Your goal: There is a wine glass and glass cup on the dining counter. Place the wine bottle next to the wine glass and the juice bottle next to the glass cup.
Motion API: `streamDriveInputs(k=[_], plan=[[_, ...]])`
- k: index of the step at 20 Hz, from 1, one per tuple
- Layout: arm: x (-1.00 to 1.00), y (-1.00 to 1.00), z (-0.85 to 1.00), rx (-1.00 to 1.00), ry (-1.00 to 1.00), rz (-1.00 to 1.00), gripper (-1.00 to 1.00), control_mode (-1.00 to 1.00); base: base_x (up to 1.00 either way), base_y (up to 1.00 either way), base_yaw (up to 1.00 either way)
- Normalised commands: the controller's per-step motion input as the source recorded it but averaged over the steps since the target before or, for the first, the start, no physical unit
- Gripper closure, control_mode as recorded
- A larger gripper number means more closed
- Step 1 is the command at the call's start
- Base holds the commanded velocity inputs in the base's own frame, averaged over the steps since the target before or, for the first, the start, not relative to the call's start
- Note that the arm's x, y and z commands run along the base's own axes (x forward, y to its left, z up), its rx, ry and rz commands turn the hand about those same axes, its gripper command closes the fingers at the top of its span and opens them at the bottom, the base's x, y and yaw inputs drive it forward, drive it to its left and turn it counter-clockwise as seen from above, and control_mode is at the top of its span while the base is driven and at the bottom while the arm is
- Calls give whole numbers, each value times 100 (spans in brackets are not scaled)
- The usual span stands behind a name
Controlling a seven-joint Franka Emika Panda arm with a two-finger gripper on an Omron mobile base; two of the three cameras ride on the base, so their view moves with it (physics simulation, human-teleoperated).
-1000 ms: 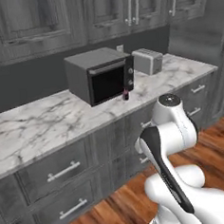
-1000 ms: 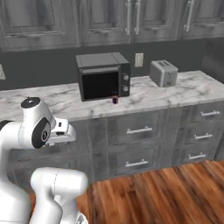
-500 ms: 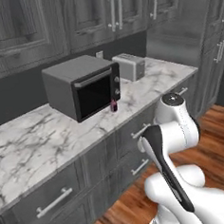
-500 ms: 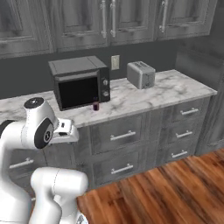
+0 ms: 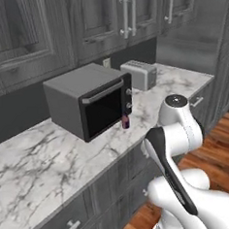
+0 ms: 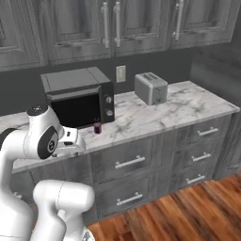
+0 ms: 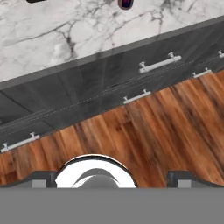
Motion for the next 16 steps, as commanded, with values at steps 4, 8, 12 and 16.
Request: streamDriveInputs(k=[4, 8, 12, 16], plan=[[0, 0, 0, 0, 0, 0, -100, 100, 44, -28, 0], [0, 0, 0, 0, 0, 0, -100, 100, 41, -42, 0], [0, 0, 0, 0, 0, 0, -100, 100, 42, -42, 0], [0, 0, 0, 0, 0, 0, -100, 100, 57, -18, 3]])
